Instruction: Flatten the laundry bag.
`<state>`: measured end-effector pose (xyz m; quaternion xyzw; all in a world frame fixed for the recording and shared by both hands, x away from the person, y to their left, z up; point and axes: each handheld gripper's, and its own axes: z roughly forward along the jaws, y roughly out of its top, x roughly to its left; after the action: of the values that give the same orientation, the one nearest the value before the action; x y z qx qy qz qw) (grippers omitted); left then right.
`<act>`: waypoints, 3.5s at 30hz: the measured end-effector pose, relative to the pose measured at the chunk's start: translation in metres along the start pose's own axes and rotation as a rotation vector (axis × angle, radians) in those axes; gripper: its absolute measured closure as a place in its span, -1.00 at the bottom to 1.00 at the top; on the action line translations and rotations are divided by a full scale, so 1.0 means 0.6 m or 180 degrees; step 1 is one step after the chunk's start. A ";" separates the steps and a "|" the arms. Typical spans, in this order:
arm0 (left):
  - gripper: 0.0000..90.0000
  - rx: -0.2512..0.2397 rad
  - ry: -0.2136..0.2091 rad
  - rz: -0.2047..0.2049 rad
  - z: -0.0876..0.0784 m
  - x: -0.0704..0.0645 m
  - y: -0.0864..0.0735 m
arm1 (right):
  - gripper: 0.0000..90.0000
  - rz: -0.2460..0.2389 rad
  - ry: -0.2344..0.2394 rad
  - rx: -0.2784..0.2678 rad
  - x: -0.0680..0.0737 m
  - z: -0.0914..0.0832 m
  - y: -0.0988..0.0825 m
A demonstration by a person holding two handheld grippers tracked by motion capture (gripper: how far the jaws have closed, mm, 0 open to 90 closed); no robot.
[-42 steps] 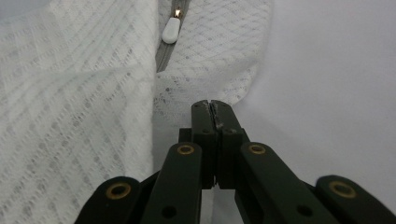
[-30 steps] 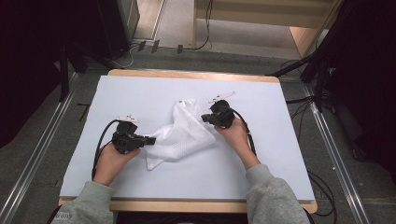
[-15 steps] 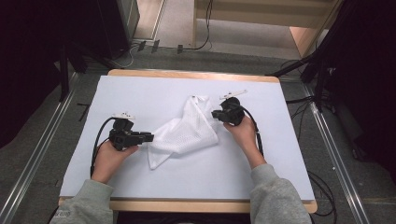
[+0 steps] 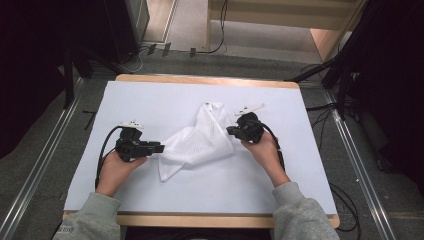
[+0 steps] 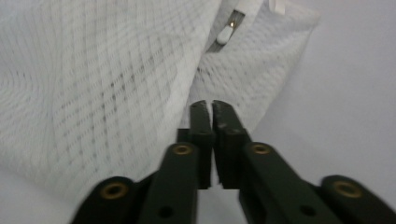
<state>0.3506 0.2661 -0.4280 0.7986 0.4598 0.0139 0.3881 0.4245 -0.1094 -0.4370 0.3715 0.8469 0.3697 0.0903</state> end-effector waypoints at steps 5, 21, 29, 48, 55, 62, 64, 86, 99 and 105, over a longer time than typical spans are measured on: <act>0.66 0.0067 0.0010 0.0006 0.007 -0.001 0.000 | 1.00 0.0105 0.0249 0.0220 0.005 0.011 -0.018; 0.41 -0.0197 0.0050 0.0103 -0.026 -0.027 0.018 | 1.00 -0.0077 0.0817 -0.0129 0.093 0.003 0.021; 0.18 -0.0133 -0.0198 0.0281 -0.007 -0.080 0.030 | 1.00 -0.0125 0.0866 -0.0136 0.115 0.014 0.031; 1.00 0.0199 -0.0193 0.0493 0.060 -0.100 0.027 | 1.00 -0.0140 0.0715 -0.0176 0.103 0.010 0.030; 1.00 0.0050 -0.0225 0.0306 0.035 -0.072 0.029 | 0.85 0.0036 0.0430 -0.0197 0.047 -0.007 0.013; 1.00 -0.0101 -0.0254 0.0108 0.011 -0.040 0.031 | 0.30 0.0056 0.0408 -0.0123 0.041 0.006 0.003; 1.00 -0.0144 -0.0240 0.0066 0.003 -0.031 0.031 | 0.15 0.0025 0.0352 -0.0082 0.044 0.009 0.002; 1.00 -0.0347 -0.0017 -0.0309 -0.029 0.061 0.026 | 0.29 0.0223 0.0503 -0.0018 0.048 0.041 -0.026; 1.00 -0.0500 -0.0030 -0.0543 -0.050 0.101 0.025 | 1.00 0.0199 0.0557 -0.0111 0.052 -0.016 -0.014; 1.00 -0.0570 -0.0137 -0.0661 -0.052 0.118 0.032 | 1.00 0.0191 0.0551 -0.0234 0.044 -0.060 -0.016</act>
<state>0.3938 0.3325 -0.4181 0.7091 0.5284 -0.0025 0.4668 0.3850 -0.1155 -0.4152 0.3597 0.8258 0.4338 0.0192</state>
